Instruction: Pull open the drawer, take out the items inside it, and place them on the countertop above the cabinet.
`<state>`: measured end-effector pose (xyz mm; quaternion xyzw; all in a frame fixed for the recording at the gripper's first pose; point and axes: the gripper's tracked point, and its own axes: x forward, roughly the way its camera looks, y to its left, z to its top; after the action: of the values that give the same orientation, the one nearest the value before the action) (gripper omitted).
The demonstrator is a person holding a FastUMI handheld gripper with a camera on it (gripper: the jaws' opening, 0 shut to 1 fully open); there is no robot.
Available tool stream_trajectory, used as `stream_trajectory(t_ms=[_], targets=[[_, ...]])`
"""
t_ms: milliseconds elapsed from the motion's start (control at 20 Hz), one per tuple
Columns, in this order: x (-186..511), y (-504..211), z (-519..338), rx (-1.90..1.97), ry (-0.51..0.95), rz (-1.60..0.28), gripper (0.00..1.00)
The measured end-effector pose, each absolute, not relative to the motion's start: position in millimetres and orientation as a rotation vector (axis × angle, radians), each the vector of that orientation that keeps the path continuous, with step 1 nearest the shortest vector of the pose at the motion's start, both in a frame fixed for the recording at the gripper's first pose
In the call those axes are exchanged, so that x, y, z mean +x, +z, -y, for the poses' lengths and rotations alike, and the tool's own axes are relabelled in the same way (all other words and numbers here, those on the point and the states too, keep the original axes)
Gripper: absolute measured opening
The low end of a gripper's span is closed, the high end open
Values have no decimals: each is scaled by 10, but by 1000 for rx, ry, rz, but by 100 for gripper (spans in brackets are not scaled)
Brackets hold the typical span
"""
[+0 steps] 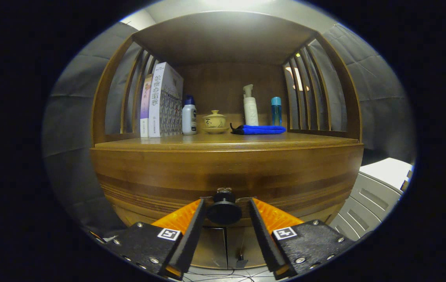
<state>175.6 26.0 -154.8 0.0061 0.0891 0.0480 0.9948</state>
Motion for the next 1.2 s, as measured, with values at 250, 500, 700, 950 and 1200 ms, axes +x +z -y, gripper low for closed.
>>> stream_trajectory(t_ms=[250, 500, 700, 950, 1200], targets=[[1791, -1537, -241, 11, 78, -169, 51], [1785, -1547, -239, 3, 91, -178, 42], [1737, -1552, -237, 2, 89, -199, 36], [1522, -1537, -220, -3, 83, -210, 36], [1267, -1540, -197, -7, 77, -222, 36]])
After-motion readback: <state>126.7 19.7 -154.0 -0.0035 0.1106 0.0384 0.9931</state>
